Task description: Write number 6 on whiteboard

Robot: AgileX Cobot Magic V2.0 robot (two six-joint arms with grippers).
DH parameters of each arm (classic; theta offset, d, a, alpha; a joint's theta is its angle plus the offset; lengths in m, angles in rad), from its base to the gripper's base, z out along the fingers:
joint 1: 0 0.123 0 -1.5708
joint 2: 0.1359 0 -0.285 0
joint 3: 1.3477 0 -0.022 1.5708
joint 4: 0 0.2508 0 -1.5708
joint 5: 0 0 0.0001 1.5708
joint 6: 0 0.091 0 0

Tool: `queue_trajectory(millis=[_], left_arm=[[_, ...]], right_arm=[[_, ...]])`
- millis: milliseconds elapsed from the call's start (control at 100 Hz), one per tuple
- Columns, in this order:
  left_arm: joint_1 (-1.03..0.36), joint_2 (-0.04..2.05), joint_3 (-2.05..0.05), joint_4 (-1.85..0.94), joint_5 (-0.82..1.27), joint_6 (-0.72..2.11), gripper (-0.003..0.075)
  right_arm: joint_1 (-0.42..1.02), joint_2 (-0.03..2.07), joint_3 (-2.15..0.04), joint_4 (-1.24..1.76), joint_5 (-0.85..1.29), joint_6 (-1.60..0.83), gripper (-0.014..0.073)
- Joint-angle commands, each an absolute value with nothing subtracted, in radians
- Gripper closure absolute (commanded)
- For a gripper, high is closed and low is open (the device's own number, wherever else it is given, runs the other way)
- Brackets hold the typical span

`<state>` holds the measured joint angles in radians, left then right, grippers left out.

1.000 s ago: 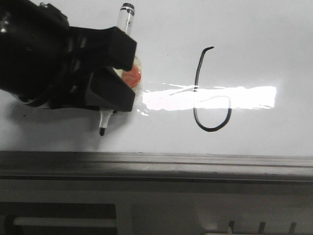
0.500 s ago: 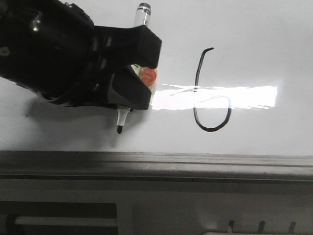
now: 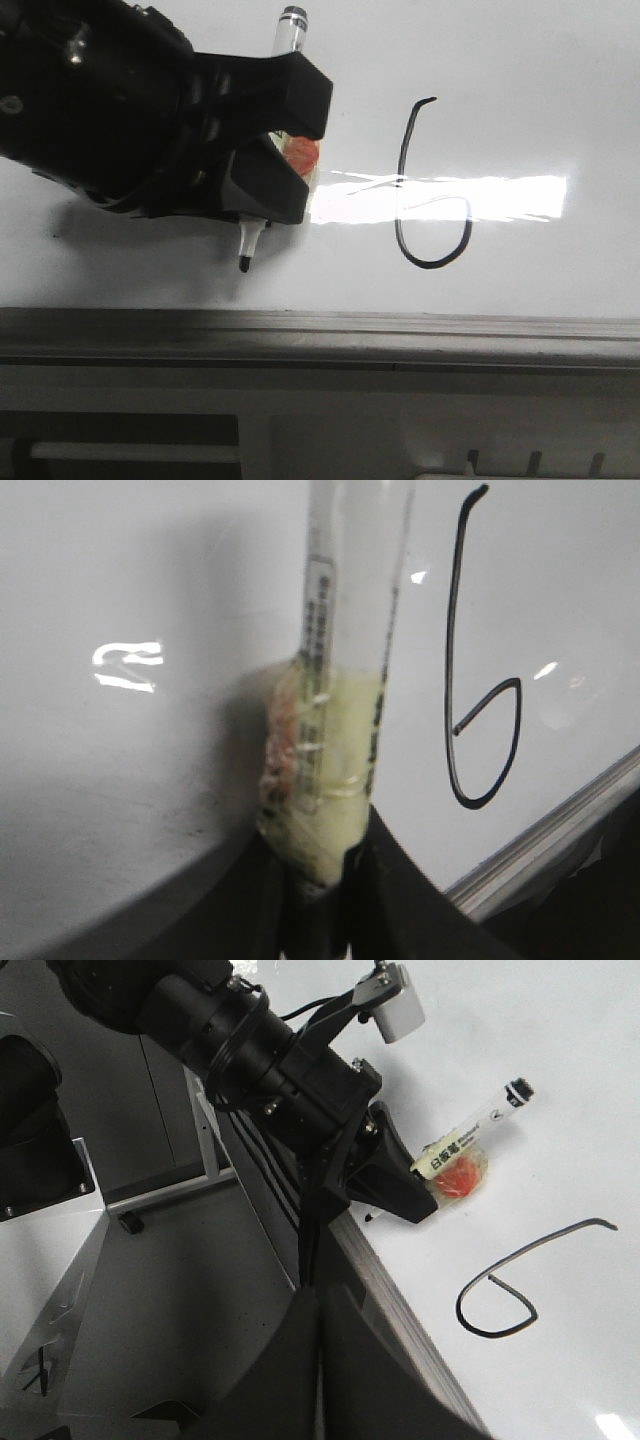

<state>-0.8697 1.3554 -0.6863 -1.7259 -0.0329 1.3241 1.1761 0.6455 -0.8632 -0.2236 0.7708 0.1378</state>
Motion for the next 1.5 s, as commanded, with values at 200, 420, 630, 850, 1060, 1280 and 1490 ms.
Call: queue_trajectory(millis=[200,420,630,850,1060,1280,1490], left_arm=[[-0.853,1.375,-0.692,-1.737,-0.264,1.324,0.0392],[-0.853,1.375,-0.692,-1.749,-0.271,1.324,0.0351],[-0.853,1.373,-0.692,-1.751,-0.257,1.324,0.0132],[-0.853,1.289,-0.692,-1.751,-0.151,1.324,0.0117],[-0.853,1.147,-0.692,-1.751,-0.056,1.324,0.0175],[-0.853,0.862,-0.623,-1.547,0.106,1.330,0.0459],[-0.853,0.548,-0.475,-1.405,0.204,1.330,0.0737]], right_arm=[[1.175,0.645,-0.889,-0.252,0.691,0.139,0.0655],[1.175,0.645,-0.889,-0.252,0.691,0.139,0.0655],[1.175,0.645,-0.889,-0.256,0.689,0.139,0.0655],[1.175,0.645,-0.889,-0.272,0.704,0.139,0.0655],[1.175,0.634,-0.889,-0.272,0.717,0.139,0.0655],[1.175,0.527,-0.883,-0.308,0.874,0.163,0.0636],[1.175,0.248,-0.759,-0.554,0.943,0.301,0.0636]])
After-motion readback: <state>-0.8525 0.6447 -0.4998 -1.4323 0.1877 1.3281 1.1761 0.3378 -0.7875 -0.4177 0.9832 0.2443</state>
